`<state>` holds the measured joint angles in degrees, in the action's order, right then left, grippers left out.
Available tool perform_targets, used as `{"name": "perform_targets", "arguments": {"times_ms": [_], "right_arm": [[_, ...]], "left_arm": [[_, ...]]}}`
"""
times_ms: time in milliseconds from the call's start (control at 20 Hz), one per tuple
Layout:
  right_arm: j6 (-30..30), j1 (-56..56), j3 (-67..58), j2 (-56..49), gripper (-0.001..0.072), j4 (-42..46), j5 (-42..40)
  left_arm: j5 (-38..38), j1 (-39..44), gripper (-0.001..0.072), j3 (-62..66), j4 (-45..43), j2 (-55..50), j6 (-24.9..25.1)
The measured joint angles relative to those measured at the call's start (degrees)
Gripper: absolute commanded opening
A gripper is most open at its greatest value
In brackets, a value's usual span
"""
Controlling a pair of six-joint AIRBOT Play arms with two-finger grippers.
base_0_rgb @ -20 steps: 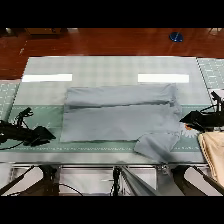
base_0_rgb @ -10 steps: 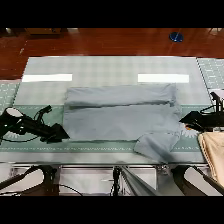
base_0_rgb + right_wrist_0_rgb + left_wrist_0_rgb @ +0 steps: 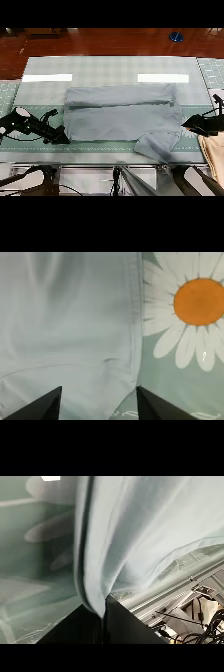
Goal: Fold the shirts.
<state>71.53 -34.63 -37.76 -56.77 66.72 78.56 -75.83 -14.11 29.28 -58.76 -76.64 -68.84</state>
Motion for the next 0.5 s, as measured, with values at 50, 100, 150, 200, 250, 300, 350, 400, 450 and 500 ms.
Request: {"name": "perform_targets", "arguments": {"times_ms": [50, 100, 150, 200, 250, 300, 350, 400, 450, 500], "right_arm": [[0.1, 0.0, 1.0, 0.2, 0.0543, 0.4, 0.6], [0.1, 0.0, 2.1, 0.3, 0.0543, 0.6, 0.9], [0.1, 0.0, 3.1, 0.3, 0.0543, 0.8, 1.2], [0.1, 0.0, 4.2, 0.4, 0.0543, 0.9, 1.5], [0.1, 0.0, 5.2, 0.5, 0.0542, 1.0, 1.4], [0.1, 0.0, 6.1, 0.5, 0.0541, 1.3, 1.3], [0.0, 0.0, 7.1, 0.5, 0.0525, 1.6, 0.9], [0.0, 0.0, 8.0, 0.5, 0.0525, 1.7, 0.0], [0.1, 0.0, 9.0, 0.5, 0.0525, 1.5, -0.9], [0.1, 0.0, 9.9, 0.3, 0.0520, 0.8, -2.1]], "left_arm": [[0.0, -0.1, 0.0020, 0.0, 0.0, 0.0, 0.5], [0.0, -0.1, 0.0020, 0.0, 0.0, 0.0, 0.9], [0.0, -0.2, 0.0020, 0.0, -0.1, 0.0, 1.2], [-0.1, -0.2, 0.0020, 0.0, -0.1, 0.0, 1.5], [-0.1, -0.2, 0.0021, 0.0, -0.1, 0.0, 1.9], [-0.1, -0.2, 0.0020, 0.2, -0.1, 0.0, 2.3], [-0.1, -0.2, 0.0020, 0.3, -0.1, 0.0, 2.5], [-0.1, -0.2, 0.0020, 0.5, -0.1, 0.0, 2.7], [-0.2, -0.2, 0.0020, 0.7, -0.2, 0.0, 2.9], [-0.4, -0.2, 0.0020, 1.0, -0.3, 0.0, 3.1]]}}
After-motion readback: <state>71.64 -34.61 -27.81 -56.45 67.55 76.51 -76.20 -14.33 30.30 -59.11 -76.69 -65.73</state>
